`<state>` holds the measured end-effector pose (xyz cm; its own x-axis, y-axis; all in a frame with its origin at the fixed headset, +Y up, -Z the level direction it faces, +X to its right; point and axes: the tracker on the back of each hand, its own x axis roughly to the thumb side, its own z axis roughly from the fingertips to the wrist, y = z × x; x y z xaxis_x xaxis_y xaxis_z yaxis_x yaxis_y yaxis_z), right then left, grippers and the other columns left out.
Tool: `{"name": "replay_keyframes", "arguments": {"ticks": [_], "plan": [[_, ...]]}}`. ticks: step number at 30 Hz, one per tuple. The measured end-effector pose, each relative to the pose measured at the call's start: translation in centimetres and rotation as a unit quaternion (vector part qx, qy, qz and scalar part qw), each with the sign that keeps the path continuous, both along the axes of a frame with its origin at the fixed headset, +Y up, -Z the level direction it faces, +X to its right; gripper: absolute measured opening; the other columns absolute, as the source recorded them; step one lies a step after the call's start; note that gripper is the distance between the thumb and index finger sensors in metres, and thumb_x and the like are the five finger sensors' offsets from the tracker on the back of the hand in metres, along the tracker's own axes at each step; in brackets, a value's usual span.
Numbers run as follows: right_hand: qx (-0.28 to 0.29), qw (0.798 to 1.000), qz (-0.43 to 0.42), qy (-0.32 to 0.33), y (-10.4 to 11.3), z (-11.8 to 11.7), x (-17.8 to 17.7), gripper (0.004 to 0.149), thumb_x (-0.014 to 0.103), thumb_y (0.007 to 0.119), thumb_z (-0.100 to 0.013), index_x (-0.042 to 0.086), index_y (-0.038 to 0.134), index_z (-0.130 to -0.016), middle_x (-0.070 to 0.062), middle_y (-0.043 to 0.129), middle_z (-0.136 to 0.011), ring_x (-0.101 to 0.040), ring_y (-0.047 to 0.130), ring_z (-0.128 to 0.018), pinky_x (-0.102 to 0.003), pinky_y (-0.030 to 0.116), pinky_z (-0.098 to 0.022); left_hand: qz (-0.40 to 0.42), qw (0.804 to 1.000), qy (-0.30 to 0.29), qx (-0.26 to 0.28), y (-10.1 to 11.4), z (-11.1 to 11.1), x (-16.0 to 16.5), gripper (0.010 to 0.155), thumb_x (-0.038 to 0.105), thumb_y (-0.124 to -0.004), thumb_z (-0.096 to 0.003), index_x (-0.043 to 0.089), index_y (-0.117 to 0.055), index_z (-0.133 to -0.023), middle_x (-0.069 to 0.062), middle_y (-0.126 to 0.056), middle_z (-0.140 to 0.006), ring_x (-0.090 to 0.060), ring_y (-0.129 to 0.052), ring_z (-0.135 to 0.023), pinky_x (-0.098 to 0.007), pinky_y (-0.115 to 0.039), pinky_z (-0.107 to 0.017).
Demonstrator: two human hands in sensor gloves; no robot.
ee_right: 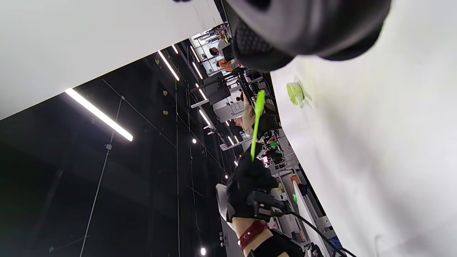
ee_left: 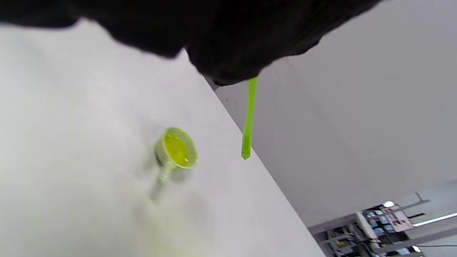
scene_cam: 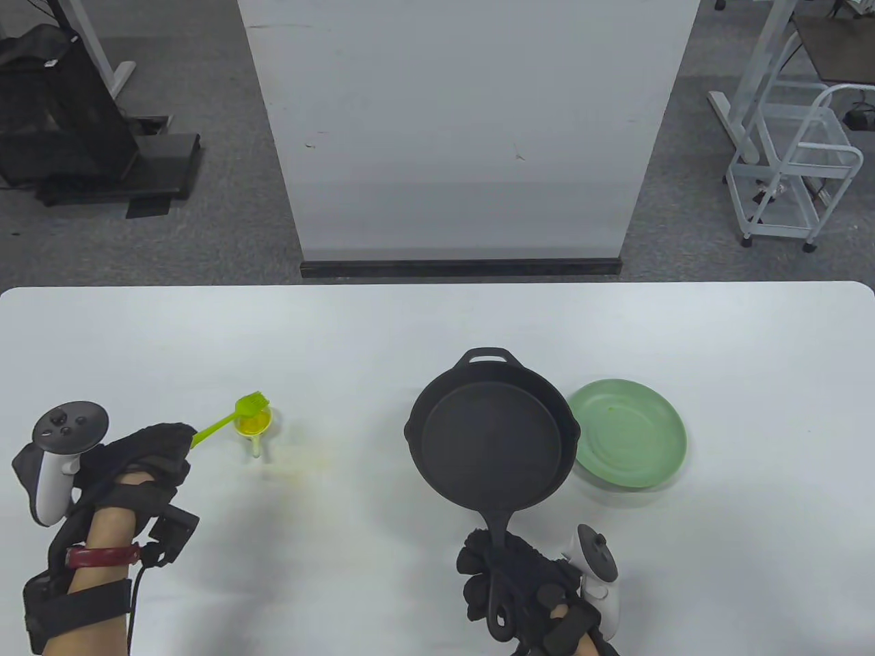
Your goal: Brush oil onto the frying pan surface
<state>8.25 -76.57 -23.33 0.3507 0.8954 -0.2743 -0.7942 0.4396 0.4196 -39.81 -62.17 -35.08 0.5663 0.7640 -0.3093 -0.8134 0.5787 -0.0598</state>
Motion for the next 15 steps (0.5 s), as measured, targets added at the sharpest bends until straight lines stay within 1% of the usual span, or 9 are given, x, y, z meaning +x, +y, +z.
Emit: {"name": "replay_keyframes", "arguments": {"ticks": [4,6,8,10,11,12,15], "plan": [[-0.003,1.0,-0.001,0.0,0.0,0.0,-0.1,0.057,0.034,0.062,-0.05,-0.001,0.045,-0.092,-0.027,0.058,-0.086,-0.02,0.089,-0.052,-0.038,0.082,-0.038,0.063,0.996,-0.056,0.0,1.5,-1.4,4.5,0.049,0.039,-0.074,-0.0478,0.008,-0.073,-0.086,0.004,-0.098,-0.039,-0.019,-0.093,-0.013,-0.039,-0.085,-0.015],[-0.004,1.0,-0.001,0.0,0.0,0.1,-0.1,0.057,0.034,0.062,-0.05,-0.001,0.045,-0.092,-0.027,0.058,-0.086,-0.02,0.089,-0.052,-0.038,0.082,-0.038,0.075,0.994,-0.075,0.001,2.2,-2.0,6.5,0.049,0.039,-0.075,-0.0477,0.008,-0.074,-0.085,0.004,-0.098,-0.039,-0.019,-0.093,-0.013,-0.039,-0.085,-0.015],[-0.004,1.0,-0.001,0.0,0.0,0.0,-0.2,0.057,0.034,0.062,-0.05,-0.001,0.045,-0.092,-0.027,0.058,-0.086,-0.02,0.089,-0.052,-0.038,0.082,-0.038,0.072,0.993,-0.096,0.006,2.8,-2.5,8.7,0.048,0.039,-0.075,-0.0479,0.009,-0.073,-0.086,0.004,-0.098,-0.04,-0.019,-0.093,-0.013,-0.039,-0.085,-0.016],[-0.005,1.0,0.002,-0.004,0.0,0.1,-0.2,0.057,0.034,0.062,-0.05,-0.001,0.045,-0.092,-0.026,0.057,-0.086,-0.02,0.089,-0.052,-0.038,0.082,-0.038,0.063,0.989,-0.132,-0.001,3.3,-3.1,11.7,0.048,0.039,-0.073,-0.0481,0.01,-0.073,-0.087,0.003,-0.097,-0.042,-0.02,-0.093,-0.016,-0.04,-0.085,-0.018],[-0.005,1.0,0.003,-0.004,0.0,0.0,-0.2,0.057,0.034,0.063,-0.05,-0.001,0.045,-0.092,-0.026,0.057,-0.086,-0.02,0.089,-0.052,-0.039,0.082,-0.038,0.057,0.988,-0.143,-0.006,3.4,-3.2,12.6,0.048,0.039,-0.072,-0.0483,0.011,-0.073,-0.088,0.003,-0.097,-0.044,-0.019,-0.093,-0.018,-0.039,-0.085,-0.019],[-0.006,1.0,0.001,-0.004,0.0,0.1,-0.2,0.057,0.034,0.063,-0.05,-0.001,0.045,-0.092,-0.026,0.057,-0.086,-0.02,0.089,-0.052,-0.039,0.082,-0.038,0.052,0.985,-0.161,-0.012,3.5,-3.5,14.4,0.048,0.038,-0.071,-0.0485,0.012,-0.072,-0.088,0.003,-0.096,-0.045,-0.02,-0.093,-0.019,-0.039,-0.085,-0.021],[-0.006,1.0,-0.003,0.001,0.0,0.1,-0.3,0.057,0.034,0.063,-0.05,-0.001,0.045,-0.092,-0.026,0.058,-0.086,-0.019,0.089,-0.052,-0.038,0.082,-0.038,0.046,0.981,-0.186,-0.017,3.7,-3.9,17.9,0.049,0.038,-0.07,-0.0485,0.013,-0.072,-0.09,0.002,-0.096,-0.048,-0.02,-0.093,-0.022,-0.04,-0.084,-0.023]]}}
